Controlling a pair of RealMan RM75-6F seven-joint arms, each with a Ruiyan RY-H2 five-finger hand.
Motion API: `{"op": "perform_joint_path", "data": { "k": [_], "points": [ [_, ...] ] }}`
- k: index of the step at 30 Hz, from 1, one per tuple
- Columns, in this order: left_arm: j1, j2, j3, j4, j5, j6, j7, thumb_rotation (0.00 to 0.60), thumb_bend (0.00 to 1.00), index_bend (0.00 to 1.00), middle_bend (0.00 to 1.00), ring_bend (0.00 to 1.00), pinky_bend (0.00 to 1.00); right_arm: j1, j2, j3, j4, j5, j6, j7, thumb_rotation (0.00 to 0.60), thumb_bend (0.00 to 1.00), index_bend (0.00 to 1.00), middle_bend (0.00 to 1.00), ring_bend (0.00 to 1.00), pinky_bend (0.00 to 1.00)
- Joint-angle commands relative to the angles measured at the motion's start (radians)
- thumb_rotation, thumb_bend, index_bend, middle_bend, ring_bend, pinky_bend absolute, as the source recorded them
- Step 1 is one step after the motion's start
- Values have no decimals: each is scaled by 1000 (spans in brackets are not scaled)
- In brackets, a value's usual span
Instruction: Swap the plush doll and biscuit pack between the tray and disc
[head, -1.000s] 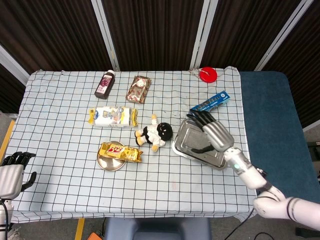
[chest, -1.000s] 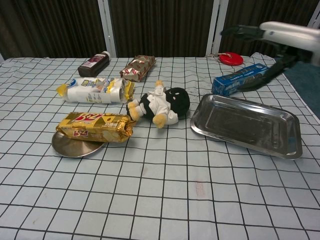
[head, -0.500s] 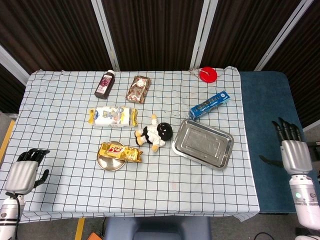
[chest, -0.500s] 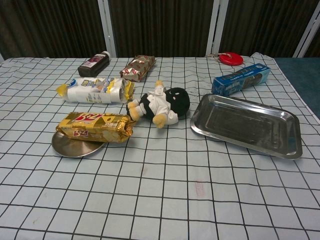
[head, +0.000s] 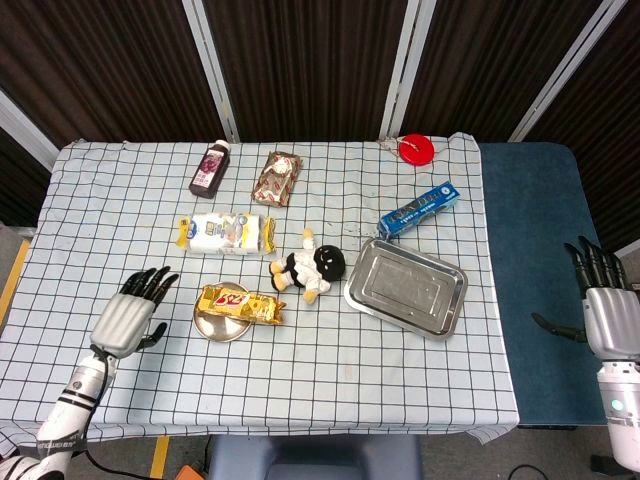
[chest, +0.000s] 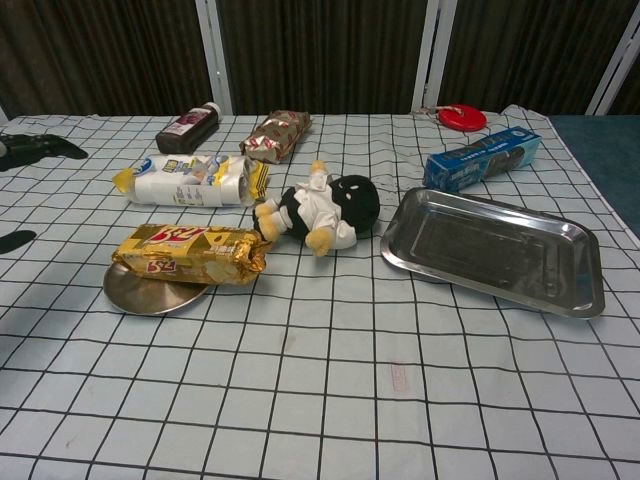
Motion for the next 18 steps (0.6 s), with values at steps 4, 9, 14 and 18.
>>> {"op": "perform_joint_path", "data": {
  "k": [4, 9, 14, 18],
  "points": [
    [-81, -64, -29, 19, -70, -86, 42, 600, 409, 0, 0, 0, 101, -52, 10, 22, -16, -43, 90, 22, 600, 63, 0, 0, 0, 0],
    [-121, -94, -30, 11, -122, -136, 68, 600, 408, 0, 0, 0, 98, -68, 12, 29, -17, -62, 110, 38, 600, 63, 0, 0, 0, 0],
    [-159, -144, -27, 18, -176, -162, 98, 600, 408, 0, 0, 0, 98, -75, 9, 38, -16, -71, 110, 43, 600, 62, 0, 0, 0, 0],
    [-187, -185, -26, 41, -213, -177, 107, 600, 408, 0, 0, 0, 98, -81, 6, 47, -13, -79, 114, 51, 600, 62, 0, 0, 0, 0]
  ]
}}
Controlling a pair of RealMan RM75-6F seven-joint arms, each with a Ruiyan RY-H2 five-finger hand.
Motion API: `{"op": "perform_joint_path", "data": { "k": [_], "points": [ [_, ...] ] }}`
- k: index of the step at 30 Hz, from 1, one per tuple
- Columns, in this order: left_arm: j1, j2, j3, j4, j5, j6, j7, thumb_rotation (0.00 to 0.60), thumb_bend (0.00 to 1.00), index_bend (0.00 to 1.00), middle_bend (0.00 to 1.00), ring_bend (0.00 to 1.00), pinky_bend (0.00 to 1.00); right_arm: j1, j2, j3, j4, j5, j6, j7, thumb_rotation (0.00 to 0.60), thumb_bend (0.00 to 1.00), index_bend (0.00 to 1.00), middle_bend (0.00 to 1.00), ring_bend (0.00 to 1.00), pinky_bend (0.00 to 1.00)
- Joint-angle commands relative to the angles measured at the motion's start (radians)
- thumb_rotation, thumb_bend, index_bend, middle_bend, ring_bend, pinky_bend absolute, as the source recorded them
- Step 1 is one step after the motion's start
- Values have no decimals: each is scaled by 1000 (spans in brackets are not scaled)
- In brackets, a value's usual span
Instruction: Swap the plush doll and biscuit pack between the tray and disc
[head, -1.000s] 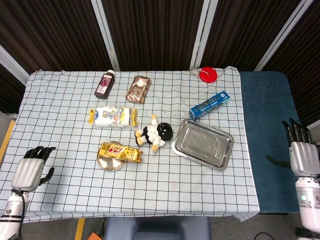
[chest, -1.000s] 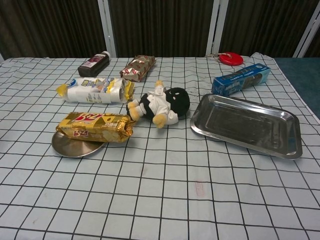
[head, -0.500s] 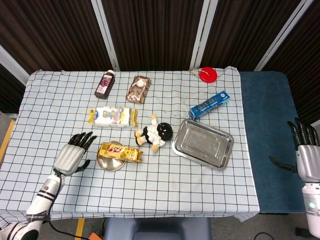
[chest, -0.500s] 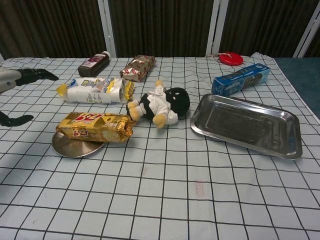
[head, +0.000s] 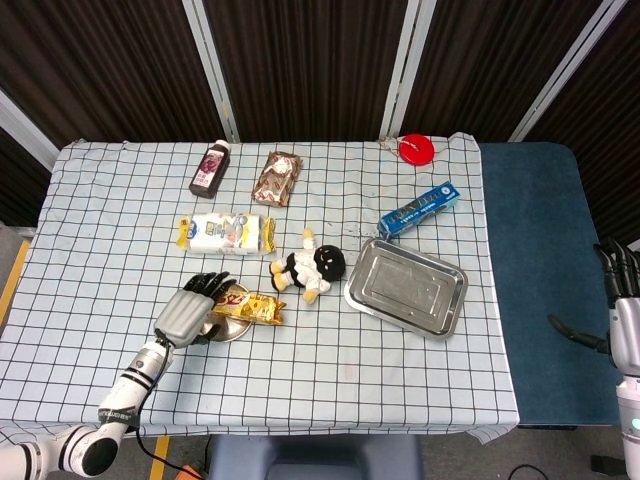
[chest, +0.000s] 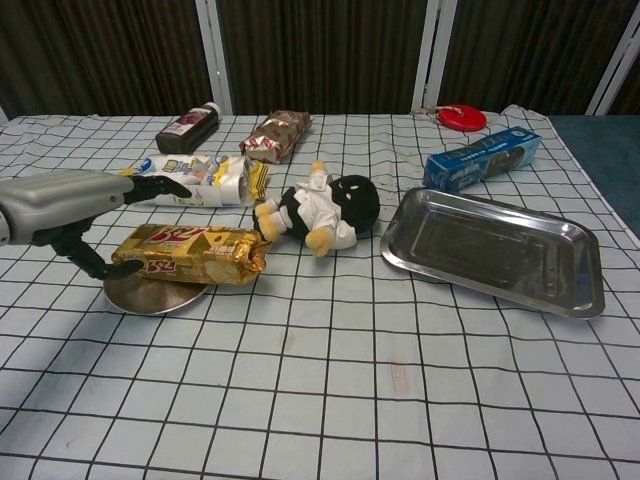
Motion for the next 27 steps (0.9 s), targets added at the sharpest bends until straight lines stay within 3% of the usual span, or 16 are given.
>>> {"op": "perform_joint_path", "data": {
  "k": [1, 15, 19, 27],
  "points": [
    [-23, -33, 2, 26, -21, -11, 8, 600, 409, 0, 0, 0, 98, -3, -2, 5, 2, -3, 2, 5, 600, 62, 0, 0, 0, 0],
    [-82, -148, 7, 158, -39, -29, -43, 600, 409, 0, 33, 26, 97, -14, -3, 25, 5, -15, -11, 29, 600, 62, 0, 0, 0, 0],
    [-90, -172, 9, 194, -36, -23, -58, 600, 410, 14, 130, 122, 101, -16, -4, 29, 7, -20, -11, 33, 600, 62, 0, 0, 0, 0],
    [-94, -199, 21, 238, -34, -20, -90, 600, 407, 241, 374, 306, 235, -19, -5, 37, 10, -24, -16, 45, 600, 62, 0, 0, 0, 0]
  ]
}}
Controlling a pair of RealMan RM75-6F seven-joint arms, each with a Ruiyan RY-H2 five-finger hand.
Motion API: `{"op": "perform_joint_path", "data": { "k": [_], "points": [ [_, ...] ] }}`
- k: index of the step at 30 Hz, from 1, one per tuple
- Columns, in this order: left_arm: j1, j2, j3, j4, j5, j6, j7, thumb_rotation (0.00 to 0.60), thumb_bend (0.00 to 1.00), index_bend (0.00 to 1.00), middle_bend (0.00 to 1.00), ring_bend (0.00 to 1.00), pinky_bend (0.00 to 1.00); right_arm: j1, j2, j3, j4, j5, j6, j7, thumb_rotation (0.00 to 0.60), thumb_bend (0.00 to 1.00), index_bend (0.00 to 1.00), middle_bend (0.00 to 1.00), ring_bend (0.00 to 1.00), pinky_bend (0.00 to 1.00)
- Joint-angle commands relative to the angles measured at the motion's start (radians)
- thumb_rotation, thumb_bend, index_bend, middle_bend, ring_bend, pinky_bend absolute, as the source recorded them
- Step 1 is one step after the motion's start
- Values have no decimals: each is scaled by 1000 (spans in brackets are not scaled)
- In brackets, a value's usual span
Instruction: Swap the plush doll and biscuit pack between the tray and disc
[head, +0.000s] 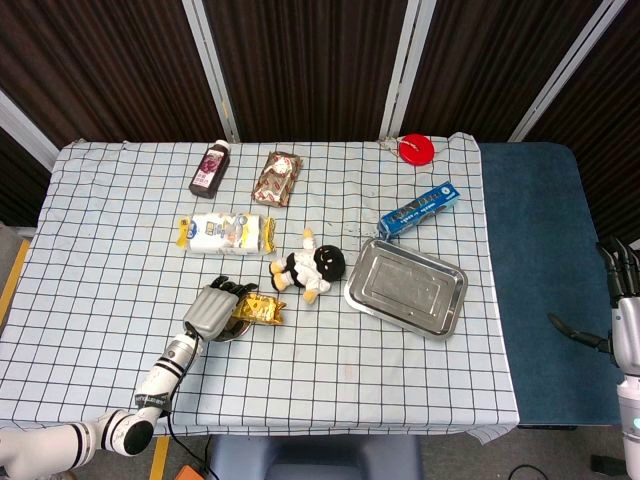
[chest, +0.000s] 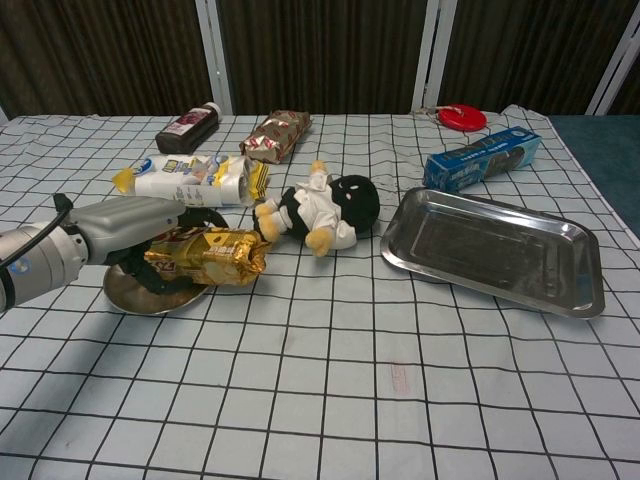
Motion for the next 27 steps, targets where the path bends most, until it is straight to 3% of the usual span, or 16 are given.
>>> {"op": "perform_joint_path", "data": {
  "k": [1, 11, 20, 27],
  "points": [
    [0, -6, 6, 9, 1, -1, -10, 600, 406, 269, 406, 331, 264, -1, 0, 1, 1, -2, -2, 0, 600, 62, 0, 0, 0, 0],
    [15, -5, 15, 19, 57, 79, -16, 600, 407, 468, 631, 544, 563, -2, -2, 7, 2, -3, -13, 0, 600, 62, 0, 0, 0, 0],
    [66, 96, 65, -198, 144, 197, 66, 600, 407, 504, 676, 587, 600, -9, -3, 13, -2, -9, -3, 9, 600, 62, 0, 0, 0, 0],
    [87, 68, 106, -328, 183, 217, 94, 600, 407, 505, 680, 590, 604, -20, 1, 21, -2, -19, 21, 42, 600, 60, 0, 0, 0, 0]
  ]
}}
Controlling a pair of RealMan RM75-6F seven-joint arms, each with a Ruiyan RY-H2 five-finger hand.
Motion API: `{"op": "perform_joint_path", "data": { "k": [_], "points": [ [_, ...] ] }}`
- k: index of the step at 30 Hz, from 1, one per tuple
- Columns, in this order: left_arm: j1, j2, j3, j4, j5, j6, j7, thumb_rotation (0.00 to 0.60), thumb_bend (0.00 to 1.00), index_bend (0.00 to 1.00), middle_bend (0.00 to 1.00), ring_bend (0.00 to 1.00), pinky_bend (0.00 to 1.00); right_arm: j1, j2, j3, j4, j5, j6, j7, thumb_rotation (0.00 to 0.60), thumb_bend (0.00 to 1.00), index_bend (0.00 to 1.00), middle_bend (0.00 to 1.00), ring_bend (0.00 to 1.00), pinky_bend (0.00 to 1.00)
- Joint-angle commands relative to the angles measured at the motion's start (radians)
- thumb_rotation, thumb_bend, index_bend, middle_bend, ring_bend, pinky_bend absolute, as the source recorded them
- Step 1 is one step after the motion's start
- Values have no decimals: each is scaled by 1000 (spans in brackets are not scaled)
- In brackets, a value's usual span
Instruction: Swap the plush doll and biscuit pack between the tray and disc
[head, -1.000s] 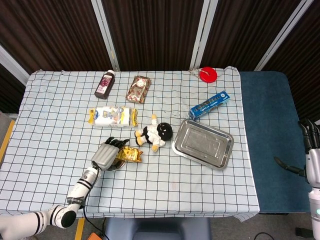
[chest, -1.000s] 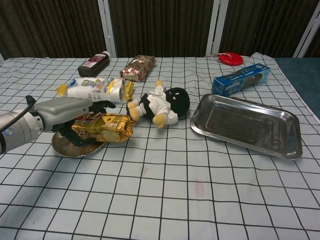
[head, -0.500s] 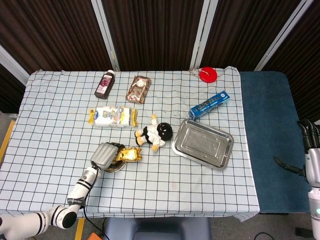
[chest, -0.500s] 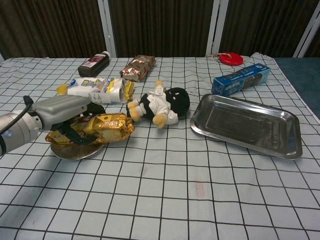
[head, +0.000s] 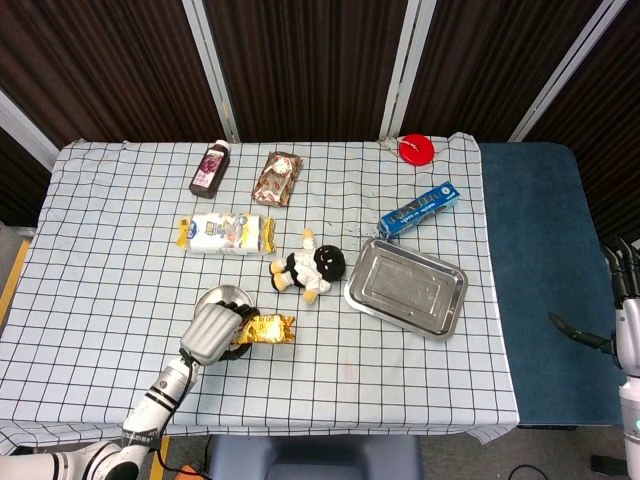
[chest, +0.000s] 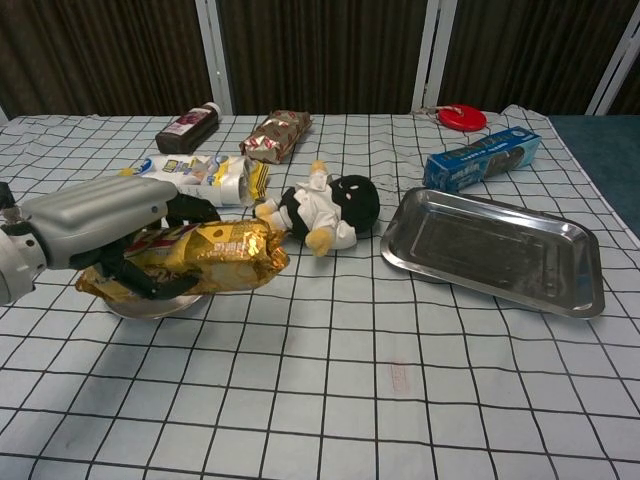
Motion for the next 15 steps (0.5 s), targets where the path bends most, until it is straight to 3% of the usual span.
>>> {"op": "perform_joint_path", "data": {
  "k": [1, 8, 15],
  "points": [
    [9, -29, 23, -48, 19, 2, 24, 600, 406, 504, 680, 590, 604, -5, 1, 4, 0, -3, 10, 10, 600, 60, 0, 0, 0, 0],
    [-3, -144, 27, -15, -16, -34, 66, 600, 406, 503, 681, 590, 604, -15, 15, 6, -7, -11, 18, 54, 600, 60, 0, 0, 0, 0],
    [-13, -250, 14, 92, -63, -51, 107, 600, 405, 501, 680, 590, 606, -26, 25, 7, -8, -26, 36, 97, 600, 60, 0, 0, 0, 0]
  ]
}}
